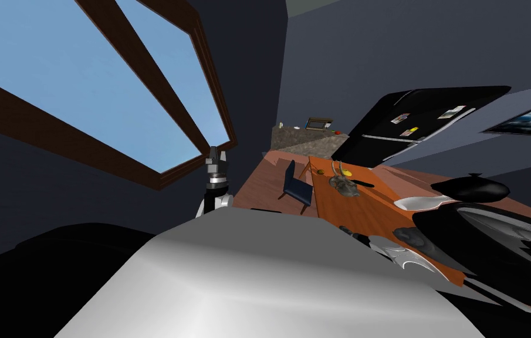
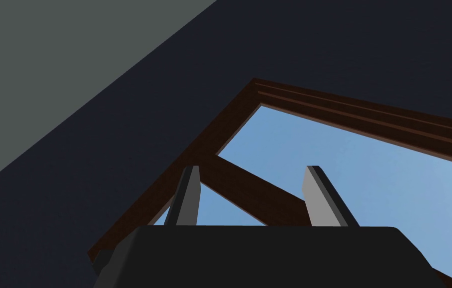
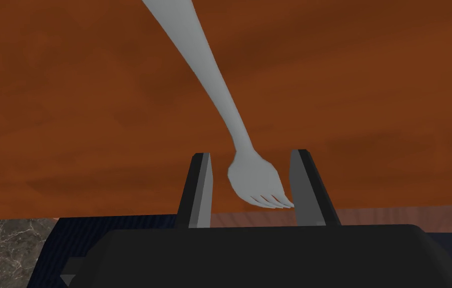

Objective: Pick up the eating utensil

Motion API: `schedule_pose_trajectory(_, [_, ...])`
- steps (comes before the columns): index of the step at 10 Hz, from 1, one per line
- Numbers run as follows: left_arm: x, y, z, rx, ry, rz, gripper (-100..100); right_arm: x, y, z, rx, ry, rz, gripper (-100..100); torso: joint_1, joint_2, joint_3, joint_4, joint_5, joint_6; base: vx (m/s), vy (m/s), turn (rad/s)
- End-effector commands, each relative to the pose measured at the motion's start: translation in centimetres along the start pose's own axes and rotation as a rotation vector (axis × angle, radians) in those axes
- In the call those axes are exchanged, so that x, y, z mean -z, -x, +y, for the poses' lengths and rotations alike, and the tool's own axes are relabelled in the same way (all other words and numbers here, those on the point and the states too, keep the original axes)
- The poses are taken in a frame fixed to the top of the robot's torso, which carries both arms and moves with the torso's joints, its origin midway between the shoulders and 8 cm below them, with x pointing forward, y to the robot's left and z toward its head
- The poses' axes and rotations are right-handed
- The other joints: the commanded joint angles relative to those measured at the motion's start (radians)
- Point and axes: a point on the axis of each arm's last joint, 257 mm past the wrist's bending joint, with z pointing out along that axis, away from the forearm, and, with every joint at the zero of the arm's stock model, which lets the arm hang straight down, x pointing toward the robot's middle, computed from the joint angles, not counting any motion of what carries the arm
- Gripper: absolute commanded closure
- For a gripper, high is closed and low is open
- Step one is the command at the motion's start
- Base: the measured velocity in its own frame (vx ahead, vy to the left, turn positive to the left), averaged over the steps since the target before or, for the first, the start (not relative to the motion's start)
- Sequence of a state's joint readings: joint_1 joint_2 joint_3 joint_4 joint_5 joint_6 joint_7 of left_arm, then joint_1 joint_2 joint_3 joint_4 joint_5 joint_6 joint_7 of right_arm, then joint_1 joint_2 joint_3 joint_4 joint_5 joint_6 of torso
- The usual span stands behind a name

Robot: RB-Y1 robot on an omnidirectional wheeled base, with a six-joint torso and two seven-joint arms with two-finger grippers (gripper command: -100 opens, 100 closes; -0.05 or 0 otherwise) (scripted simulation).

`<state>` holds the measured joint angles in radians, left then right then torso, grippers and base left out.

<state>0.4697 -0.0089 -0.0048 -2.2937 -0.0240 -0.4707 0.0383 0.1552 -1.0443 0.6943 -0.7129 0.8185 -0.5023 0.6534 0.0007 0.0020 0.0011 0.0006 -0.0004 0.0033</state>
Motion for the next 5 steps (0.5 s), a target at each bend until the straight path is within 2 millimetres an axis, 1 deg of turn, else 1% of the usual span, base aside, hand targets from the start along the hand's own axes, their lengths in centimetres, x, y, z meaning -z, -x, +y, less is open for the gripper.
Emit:
schedule_pose_trajectory(1, [0.0, 0.0, 0.0, 0.0, 0.0, 0.0, 0, 1.03, -0.36, -1.1, 0.005, 0.0, -0.002, 100, 0.0, 0.0, 0.0, 0.0, 0.0, 0.0, -0.003, 0.042, -0.085])
schedule_pose_trajectory(3, [0.0, 0.0, 0.0, 0.0, 0.0, 0.0, 0, 1.7, -0.54, -1.78, 0.011, 0.001, -0.002, 100, 0.005, 0.001, 0.001, 0.0, 0.001, 0.001, -0.013, 0.064, -0.067])
schedule_pose_trajectory(4, [0.0, 0.0, 0.0, 0.0, 0.0, 0.0, 0, 1.49, -0.41, -1.49, 0.008, -0.001, 0.0, 100, 0.005, 0.001, 0.001, 0.0, 0.001, 0.001, -0.005, 0.024, -0.008])
schedule_pose_trajectory(5, [0.0, 0.0, 0.0, 0.0, 0.0, 0.0, 0, 1.52, -0.43, -1.48, 0.008, 0.001, -0.001, 0, 0.003, 0.001, 0.001, 0.0, 0.001, 0.0, -0.001, 0.005, 0.0])
